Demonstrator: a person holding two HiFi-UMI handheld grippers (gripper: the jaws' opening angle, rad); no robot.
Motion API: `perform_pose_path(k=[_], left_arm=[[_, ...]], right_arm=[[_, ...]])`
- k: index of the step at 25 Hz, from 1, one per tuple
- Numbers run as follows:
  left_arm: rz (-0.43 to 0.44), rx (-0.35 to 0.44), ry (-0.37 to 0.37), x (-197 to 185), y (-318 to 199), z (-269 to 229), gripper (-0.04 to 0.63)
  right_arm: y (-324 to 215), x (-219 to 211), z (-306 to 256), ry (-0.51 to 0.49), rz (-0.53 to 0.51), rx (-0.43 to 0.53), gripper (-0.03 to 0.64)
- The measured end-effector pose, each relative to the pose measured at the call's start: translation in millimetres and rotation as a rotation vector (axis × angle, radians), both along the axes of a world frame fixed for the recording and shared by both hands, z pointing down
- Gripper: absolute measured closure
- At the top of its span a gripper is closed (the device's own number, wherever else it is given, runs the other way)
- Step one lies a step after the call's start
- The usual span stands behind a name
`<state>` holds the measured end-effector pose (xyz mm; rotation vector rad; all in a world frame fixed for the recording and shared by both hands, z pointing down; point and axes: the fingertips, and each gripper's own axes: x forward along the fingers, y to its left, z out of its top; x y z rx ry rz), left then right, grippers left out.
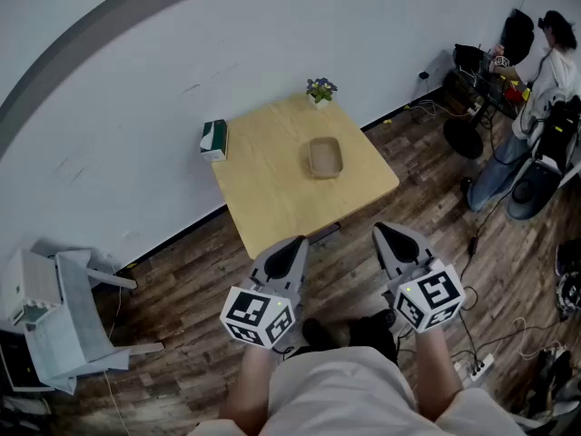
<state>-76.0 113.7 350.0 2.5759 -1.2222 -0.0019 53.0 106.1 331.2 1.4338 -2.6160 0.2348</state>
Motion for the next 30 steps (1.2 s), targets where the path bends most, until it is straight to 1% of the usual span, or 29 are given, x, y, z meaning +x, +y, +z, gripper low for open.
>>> perform_pose_path(k=[3, 10, 15, 18, 24, 30], left_arm=[[0.013, 0.014, -0.013, 0, -2, -3, 0.591], [0.017, 0.011, -0.013, -2, -1, -4, 0.591], [0.039, 0.007, -0.008, -1, 4, -1, 0.591], [0.045, 0.001, -0.005, 0, 9, 4, 0.591], [0.03, -0.014, -0.014, -6, 13, 12, 0.591], [0.0, -0.031, -0.049, -13, 12, 21, 0.589]], right_arm=[[-2, -2, 4, 0.003, 0.006, -0.005, 0.614], [2, -11, 9, 0.016, -0.003, -0.016, 0.614], [4, -12, 9, 0.022, 0.024, 0.0, 0.614], [9, -12, 15, 0.012, 0.031, -0.017, 0.614], [17, -14, 26, 0.017, 0.037, -0.058, 0.614], [15, -22, 30, 0.033, 0.002, -0.072, 0.614]])
